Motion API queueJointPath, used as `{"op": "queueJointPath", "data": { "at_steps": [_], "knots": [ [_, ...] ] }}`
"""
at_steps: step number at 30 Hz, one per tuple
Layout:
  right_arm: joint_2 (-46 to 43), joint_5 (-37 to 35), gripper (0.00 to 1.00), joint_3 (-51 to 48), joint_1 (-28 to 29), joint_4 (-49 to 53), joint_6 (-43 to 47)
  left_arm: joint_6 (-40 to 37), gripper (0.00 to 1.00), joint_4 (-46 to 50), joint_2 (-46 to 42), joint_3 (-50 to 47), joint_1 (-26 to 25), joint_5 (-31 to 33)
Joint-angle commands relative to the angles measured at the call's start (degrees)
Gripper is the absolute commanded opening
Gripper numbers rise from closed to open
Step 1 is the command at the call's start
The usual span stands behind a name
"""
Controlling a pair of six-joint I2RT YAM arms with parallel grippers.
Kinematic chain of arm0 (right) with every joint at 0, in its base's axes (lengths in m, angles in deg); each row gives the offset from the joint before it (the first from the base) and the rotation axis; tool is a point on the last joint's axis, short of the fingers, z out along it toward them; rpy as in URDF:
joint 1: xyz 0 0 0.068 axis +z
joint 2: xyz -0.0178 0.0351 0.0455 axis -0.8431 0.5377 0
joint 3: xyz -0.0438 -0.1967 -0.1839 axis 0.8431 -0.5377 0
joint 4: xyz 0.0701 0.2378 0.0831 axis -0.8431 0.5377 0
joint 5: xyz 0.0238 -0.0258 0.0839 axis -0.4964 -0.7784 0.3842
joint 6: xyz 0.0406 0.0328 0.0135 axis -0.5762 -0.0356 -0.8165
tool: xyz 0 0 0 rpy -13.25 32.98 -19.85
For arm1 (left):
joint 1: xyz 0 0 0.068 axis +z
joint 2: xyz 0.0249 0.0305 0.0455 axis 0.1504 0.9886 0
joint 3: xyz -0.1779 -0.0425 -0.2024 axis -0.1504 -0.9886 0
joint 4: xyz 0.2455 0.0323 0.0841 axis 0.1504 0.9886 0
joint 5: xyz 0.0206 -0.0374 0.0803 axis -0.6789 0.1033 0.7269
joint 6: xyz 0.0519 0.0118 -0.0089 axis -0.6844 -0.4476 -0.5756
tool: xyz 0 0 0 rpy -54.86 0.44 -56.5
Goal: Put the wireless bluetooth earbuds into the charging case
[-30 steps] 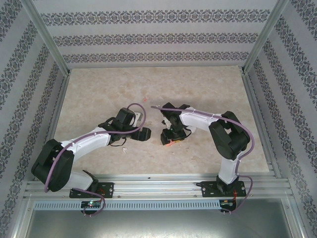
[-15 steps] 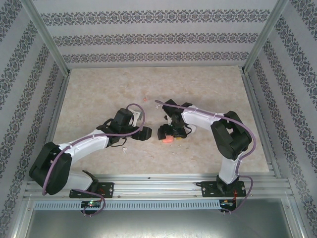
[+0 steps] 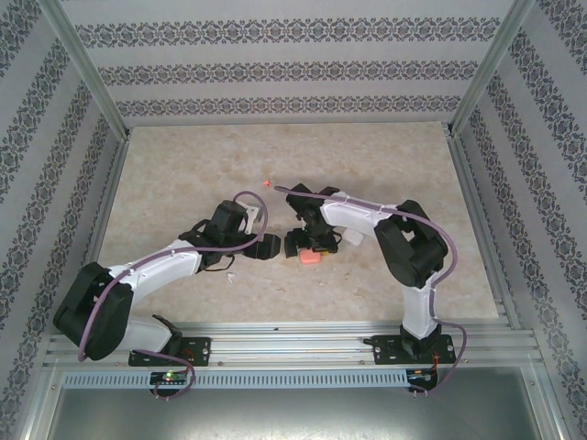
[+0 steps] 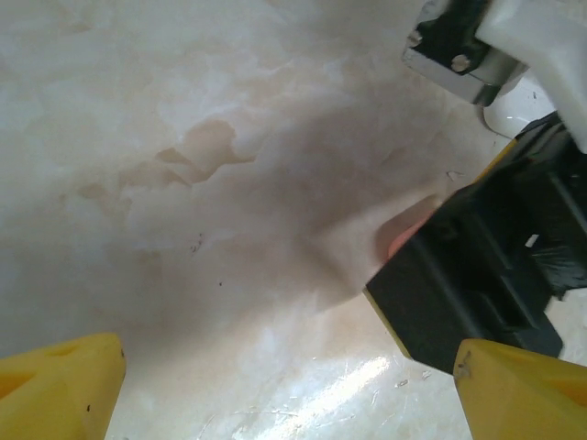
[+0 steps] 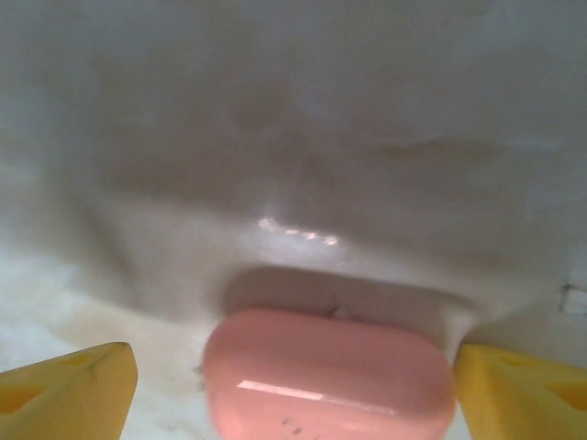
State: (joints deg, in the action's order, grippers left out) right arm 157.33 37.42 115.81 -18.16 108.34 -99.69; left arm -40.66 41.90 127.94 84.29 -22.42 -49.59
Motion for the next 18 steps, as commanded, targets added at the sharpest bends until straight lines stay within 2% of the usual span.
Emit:
{"op": "queueJointPath", "data": {
  "at_steps": [1, 4, 9, 12, 18],
  "knots": [
    [2.2, -4.8, 0.86, 1.6, 1.2, 2.5, -1.5, 1.8, 0.92, 0.0, 0.5, 0.6, -0.2, -0.5],
    [2.4, -4.5, 0.79, 0.4, 1.6, 2.1, -2.3, 1.8, 0.93, -0.3, -0.2, -0.4, -0.2, -0.2],
    [0.4, -4.2, 0.54, -1.4, 1.9, 1.7, -2.9, 2.2, 0.92, -1.7, -1.1, -1.6, -0.1, 0.8],
    [-1.7, -3.3, 0.49, -1.5, 1.3, 1.7, -3.2, 2.2, 0.92, -4.8, -1.4, -2.4, -0.1, -1.2],
    [-6.7, -2.2, 0.47, 2.1, -2.3, 4.3, -1.8, 1.3, 0.86, -8.9, -0.3, -3.0, -0.2, -2.7]
  ]
}}
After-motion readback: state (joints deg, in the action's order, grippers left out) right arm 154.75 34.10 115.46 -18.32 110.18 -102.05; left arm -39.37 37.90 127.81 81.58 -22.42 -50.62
